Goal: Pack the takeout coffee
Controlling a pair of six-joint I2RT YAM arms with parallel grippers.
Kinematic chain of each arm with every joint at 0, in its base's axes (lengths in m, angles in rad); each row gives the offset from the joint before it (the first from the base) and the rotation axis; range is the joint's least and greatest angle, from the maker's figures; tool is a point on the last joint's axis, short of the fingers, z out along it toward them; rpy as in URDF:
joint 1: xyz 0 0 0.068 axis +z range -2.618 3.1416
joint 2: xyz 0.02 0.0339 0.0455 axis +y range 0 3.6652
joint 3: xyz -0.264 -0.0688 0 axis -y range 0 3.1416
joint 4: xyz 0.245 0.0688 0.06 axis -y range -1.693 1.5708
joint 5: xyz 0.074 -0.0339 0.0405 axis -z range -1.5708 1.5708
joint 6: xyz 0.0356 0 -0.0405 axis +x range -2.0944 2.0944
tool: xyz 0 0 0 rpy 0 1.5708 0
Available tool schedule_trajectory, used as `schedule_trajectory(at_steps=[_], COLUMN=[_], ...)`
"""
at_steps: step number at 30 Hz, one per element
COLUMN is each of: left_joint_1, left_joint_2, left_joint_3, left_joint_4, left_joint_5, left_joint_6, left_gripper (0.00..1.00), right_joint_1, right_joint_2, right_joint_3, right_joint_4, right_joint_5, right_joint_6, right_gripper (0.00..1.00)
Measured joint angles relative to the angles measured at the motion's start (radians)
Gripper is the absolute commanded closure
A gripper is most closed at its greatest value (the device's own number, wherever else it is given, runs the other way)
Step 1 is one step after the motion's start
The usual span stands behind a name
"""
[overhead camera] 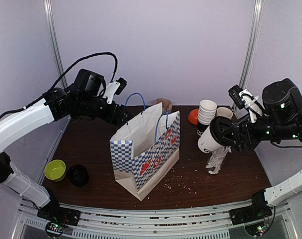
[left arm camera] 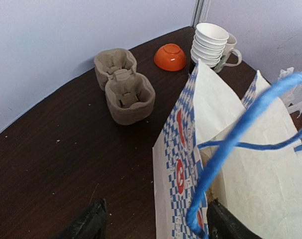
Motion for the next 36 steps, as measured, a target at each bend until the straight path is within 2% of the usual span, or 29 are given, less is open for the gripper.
schedule_trajectory(at_steps=[3,5,11,12,21,29,36], left_joint_1=[-0.001,-0.002,-0.002,-0.002,-0.022,-0.065,-0.121], left_joint_2=[0.005,0.008,0.021,0.021,0.018,-0.003,-0.057], left_joint_3=[0.000,0.000,-0.009,-0.013,-0.015,0.072,0.146], left_joint_4=[0.021,0.033,0.056,0.058,0.074,0.060,0.051], left_joint_5=[0.066,0.101,0.195,0.209,0.233,0.033,-0.121], left_joint_6=[0.016,0.024,0.043,0.051,0.070,0.150,0.270], left_gripper=[0.42,0.50,0.97,1.00,1.00,1.00,1.00], right_joint_1=[0.000,0.000,0.000,-0.002,-0.056,-0.139,-0.161], right_joint_2=[0.031,0.052,0.116,0.129,0.211,0.258,0.267], right_joint_3=[0.057,0.088,0.154,0.166,0.273,0.335,0.312], right_joint_4=[0.000,0.003,0.028,0.034,0.107,0.202,0.284], right_joint_5=[0.029,0.052,0.113,0.120,0.149,0.130,0.105], right_joint_6=[-0.013,-0.027,-0.080,-0.089,-0.187,-0.272,-0.304], right_gripper=[0.38,0.39,0.39,0.39,0.39,0.40,0.40])
